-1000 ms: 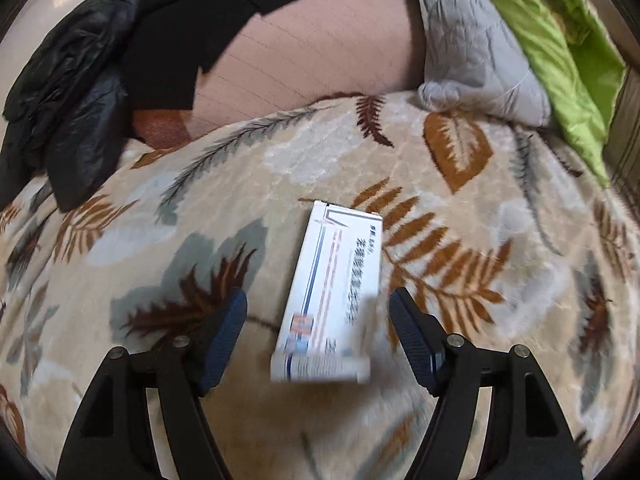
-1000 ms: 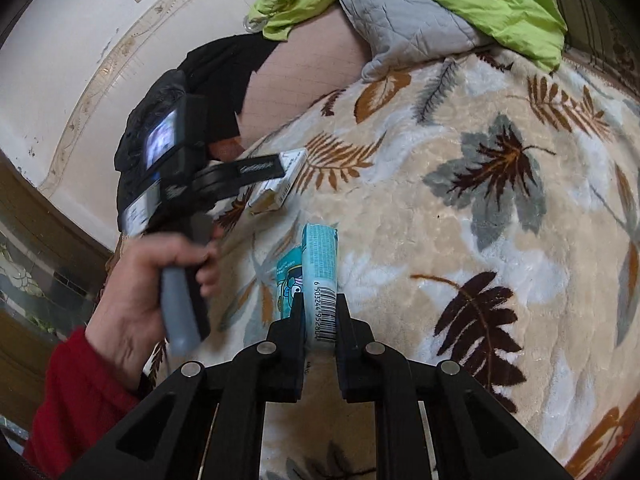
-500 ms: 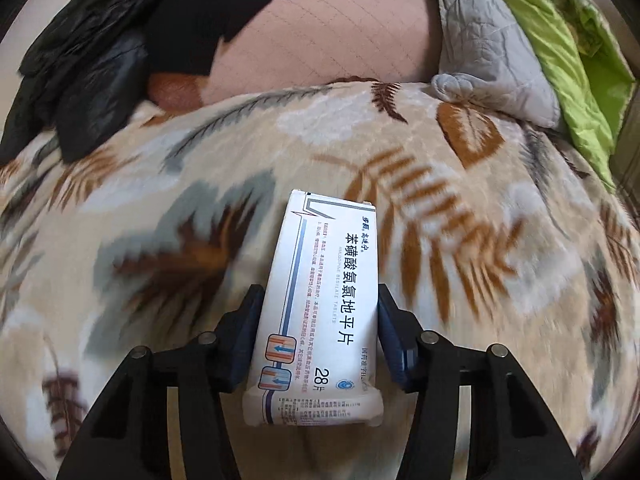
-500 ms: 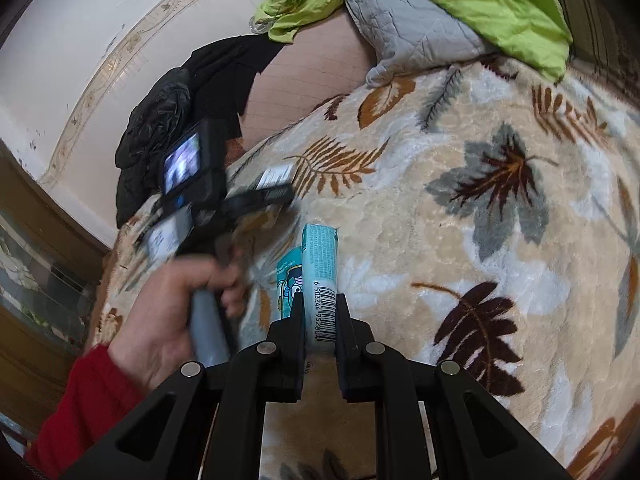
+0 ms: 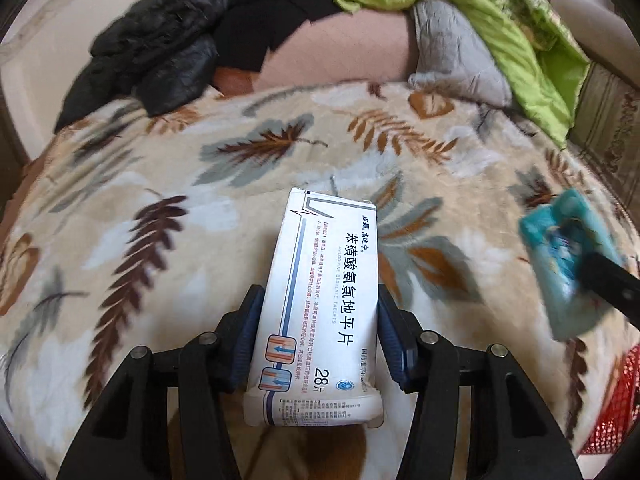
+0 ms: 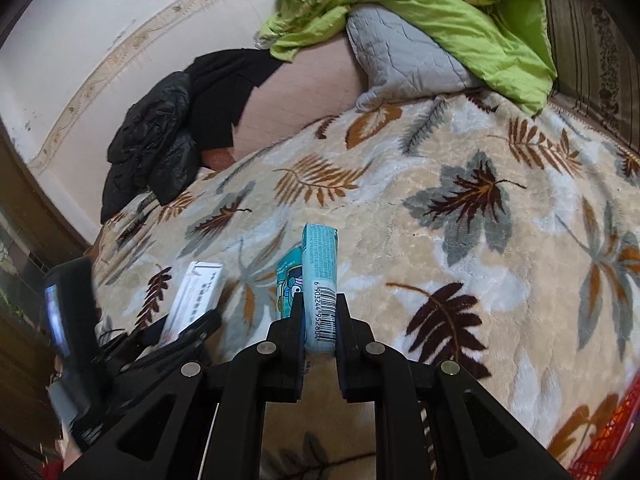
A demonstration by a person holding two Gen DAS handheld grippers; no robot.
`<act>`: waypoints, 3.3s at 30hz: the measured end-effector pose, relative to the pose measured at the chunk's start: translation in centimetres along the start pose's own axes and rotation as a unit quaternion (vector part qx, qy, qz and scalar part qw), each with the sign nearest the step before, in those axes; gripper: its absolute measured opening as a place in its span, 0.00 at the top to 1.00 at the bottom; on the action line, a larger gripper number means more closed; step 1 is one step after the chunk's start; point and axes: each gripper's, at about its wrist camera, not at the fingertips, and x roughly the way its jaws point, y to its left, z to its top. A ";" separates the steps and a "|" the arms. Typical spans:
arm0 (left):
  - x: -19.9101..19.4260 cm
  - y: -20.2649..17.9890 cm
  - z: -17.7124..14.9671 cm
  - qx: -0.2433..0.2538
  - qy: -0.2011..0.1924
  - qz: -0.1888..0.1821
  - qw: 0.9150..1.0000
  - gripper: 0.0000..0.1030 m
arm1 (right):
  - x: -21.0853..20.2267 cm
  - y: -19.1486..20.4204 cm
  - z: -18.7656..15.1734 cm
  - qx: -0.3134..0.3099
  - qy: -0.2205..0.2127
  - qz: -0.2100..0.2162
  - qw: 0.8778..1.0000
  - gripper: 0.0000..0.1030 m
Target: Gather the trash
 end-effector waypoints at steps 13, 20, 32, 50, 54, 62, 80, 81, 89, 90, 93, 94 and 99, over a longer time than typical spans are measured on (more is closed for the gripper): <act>-10.2 -0.2 -5.6 0.016 -0.076 0.030 0.997 0.48 | -5.0 2.4 -4.7 -0.044 -0.006 0.026 0.999 0.87; -12.1 -0.3 -7.4 0.019 -0.095 0.038 0.995 0.48 | -6.4 2.3 -6.0 -0.051 -0.009 0.032 0.998 0.87; -12.2 -0.8 -7.9 0.034 -0.106 0.046 0.993 0.48 | -6.8 2.4 -6.1 -0.052 -0.009 0.030 0.998 0.87; -12.2 -2.0 -7.4 0.049 -0.112 0.037 0.992 0.48 | -7.2 1.6 -6.0 -0.039 -0.009 0.040 0.998 0.87; -12.9 -2.7 -7.3 0.056 -0.117 0.029 0.991 0.48 | -8.3 1.2 -6.3 -0.035 -0.013 0.046 0.998 0.87; -14.3 -4.5 -7.2 0.068 -0.117 0.003 0.991 0.48 | -11.1 -0.2 -6.3 -0.016 -0.025 0.049 0.998 0.87; -16.5 -9.9 -7.0 0.111 -0.134 -0.029 0.984 0.48 | -16.7 -5.3 -5.4 0.039 -0.068 0.036 0.996 0.87; -16.6 -10.2 -6.9 0.114 -0.135 -0.031 0.984 0.48 | -17.0 -5.6 -5.4 0.042 -0.070 0.035 0.996 0.87; -17.2 -13.3 -6.4 0.138 -0.139 -0.059 0.979 0.48 | -19.4 -8.5 -5.9 0.061 -0.082 0.013 0.995 0.87; -17.3 -13.9 -6.4 0.144 -0.138 -0.068 0.978 0.48 | -19.9 -9.0 -6.1 0.065 -0.085 0.008 0.994 0.87; -17.7 -15.6 -6.3 0.158 -0.133 -0.098 0.974 0.48 | -21.5 -11.2 -6.5 0.080 -0.091 -0.010 0.993 0.87; -18.0 -16.6 -6.3 0.166 -0.130 -0.115 0.971 0.48 | -21.9 -11.7 -6.6 0.084 -0.092 -0.016 0.992 0.87; -18.7 -20.1 -6.2 0.190 -0.102 -0.189 0.958 0.48 | -25.4 -16.0 -7.6 0.116 -0.109 -0.057 0.986 0.87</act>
